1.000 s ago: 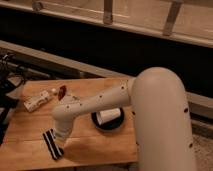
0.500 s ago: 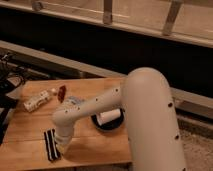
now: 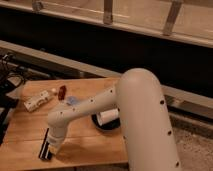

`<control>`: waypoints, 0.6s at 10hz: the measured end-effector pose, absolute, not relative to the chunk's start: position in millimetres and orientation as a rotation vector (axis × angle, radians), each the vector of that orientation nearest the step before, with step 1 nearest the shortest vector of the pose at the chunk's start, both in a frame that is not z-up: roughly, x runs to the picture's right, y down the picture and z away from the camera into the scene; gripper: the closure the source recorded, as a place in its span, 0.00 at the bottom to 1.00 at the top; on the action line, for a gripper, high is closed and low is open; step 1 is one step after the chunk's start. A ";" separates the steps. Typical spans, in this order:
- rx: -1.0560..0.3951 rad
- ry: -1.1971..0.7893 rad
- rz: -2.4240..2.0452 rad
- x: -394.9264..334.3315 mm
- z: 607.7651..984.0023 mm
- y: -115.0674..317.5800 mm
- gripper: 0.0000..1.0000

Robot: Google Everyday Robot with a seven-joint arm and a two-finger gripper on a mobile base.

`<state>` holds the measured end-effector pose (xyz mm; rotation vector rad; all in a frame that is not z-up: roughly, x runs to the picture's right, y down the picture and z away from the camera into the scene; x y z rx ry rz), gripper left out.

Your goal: Push the eraser across the table

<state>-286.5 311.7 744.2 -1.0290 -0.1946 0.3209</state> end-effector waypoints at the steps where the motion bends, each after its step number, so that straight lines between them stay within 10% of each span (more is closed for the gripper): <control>1: -1.023 -0.225 0.298 -303.7 743.5 306.8 1.00; 6: -1.011 -0.354 0.175 -399.3 749.9 296.5 0.94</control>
